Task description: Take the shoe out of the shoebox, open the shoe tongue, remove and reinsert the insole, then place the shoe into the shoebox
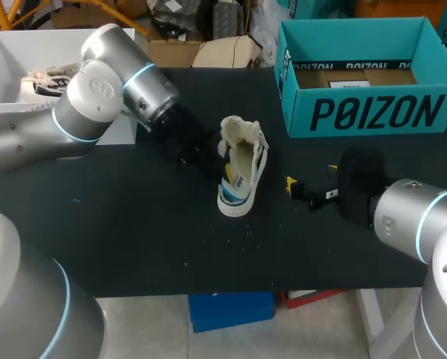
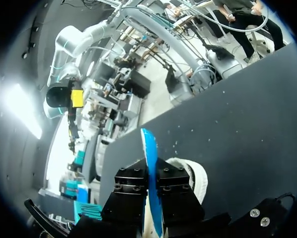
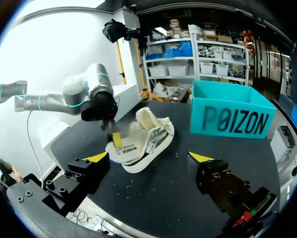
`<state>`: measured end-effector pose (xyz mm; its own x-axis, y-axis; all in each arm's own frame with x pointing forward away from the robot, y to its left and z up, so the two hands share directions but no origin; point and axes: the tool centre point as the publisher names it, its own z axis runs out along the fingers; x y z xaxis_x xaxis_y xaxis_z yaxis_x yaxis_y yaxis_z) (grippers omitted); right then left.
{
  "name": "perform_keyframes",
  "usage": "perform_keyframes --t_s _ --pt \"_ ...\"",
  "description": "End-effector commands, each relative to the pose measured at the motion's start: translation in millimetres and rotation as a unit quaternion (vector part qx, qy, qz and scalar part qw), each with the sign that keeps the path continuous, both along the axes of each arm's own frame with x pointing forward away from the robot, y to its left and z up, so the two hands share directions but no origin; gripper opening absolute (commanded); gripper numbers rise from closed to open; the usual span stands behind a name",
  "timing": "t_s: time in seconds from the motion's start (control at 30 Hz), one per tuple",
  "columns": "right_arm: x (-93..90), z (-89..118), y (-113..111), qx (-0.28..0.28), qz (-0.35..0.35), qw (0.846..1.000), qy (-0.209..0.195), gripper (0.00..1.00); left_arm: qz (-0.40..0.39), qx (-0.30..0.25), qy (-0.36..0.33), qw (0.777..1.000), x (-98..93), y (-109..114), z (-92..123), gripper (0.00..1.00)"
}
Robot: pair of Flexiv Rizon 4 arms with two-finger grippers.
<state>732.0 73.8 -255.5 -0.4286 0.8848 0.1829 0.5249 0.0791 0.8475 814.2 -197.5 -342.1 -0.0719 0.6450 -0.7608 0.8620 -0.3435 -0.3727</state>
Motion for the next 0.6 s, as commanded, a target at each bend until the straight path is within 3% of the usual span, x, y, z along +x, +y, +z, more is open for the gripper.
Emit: perform_keyframes --t_s 0.03,0.6 --pt "-0.7 -1.3 1.8 0.0 -0.002 1.0 -0.002 1.0 0.009 0.003 -0.01 1.0 4.3 -4.5 4.1 0.0" --pt "-0.7 -1.3 1.8 0.0 -0.002 1.0 -0.002 1.0 0.033 0.046 -0.022 0.998 23.5 -12.1 -10.7 0.0"
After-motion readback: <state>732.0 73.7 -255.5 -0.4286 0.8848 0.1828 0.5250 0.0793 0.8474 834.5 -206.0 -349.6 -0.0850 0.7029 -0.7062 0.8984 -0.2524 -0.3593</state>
